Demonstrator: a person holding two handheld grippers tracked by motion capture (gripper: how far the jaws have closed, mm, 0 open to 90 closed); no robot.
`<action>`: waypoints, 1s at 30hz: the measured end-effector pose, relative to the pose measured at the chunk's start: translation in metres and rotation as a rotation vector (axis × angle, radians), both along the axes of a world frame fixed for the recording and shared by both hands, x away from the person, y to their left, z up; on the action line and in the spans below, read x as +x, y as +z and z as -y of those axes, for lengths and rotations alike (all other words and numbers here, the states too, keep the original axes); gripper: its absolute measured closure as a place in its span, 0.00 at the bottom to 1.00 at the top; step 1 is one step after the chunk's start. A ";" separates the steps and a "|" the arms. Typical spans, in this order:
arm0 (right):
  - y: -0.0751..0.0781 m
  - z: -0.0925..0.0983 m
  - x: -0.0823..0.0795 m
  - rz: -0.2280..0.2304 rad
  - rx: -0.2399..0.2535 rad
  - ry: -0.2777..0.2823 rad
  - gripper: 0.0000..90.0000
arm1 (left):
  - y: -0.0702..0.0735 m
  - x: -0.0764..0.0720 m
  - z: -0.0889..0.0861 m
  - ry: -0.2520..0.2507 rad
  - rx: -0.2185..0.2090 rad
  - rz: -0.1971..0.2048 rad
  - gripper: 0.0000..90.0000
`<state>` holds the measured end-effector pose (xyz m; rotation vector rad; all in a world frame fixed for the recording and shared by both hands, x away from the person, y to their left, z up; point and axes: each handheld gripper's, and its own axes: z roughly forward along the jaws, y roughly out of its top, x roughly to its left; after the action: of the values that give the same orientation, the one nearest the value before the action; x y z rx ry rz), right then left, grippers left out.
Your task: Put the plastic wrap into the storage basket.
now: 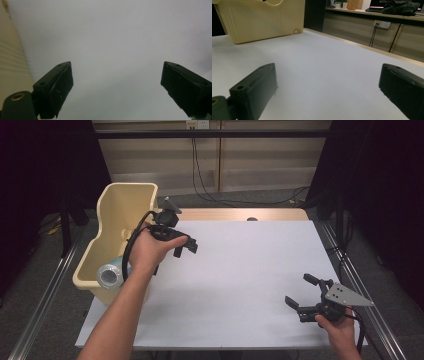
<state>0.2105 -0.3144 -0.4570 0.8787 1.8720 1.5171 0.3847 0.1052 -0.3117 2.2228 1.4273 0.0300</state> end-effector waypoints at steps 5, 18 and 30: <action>0.000 0.000 0.000 -0.002 0.004 0.000 0.01 | -0.018 -0.006 0.012 -0.025 -0.016 -0.019 0.11; 0.000 0.000 0.000 0.003 0.001 0.001 0.01 | -0.079 -0.028 0.023 -0.029 -0.054 0.048 0.12; 0.000 0.000 0.000 0.000 -0.001 0.004 0.01 | -0.123 -0.060 0.016 -0.052 -0.087 0.463 0.09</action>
<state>0.2106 -0.3141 -0.4572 0.8749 1.8759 1.5182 0.3250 0.0890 -0.4344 2.0100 1.0937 0.4274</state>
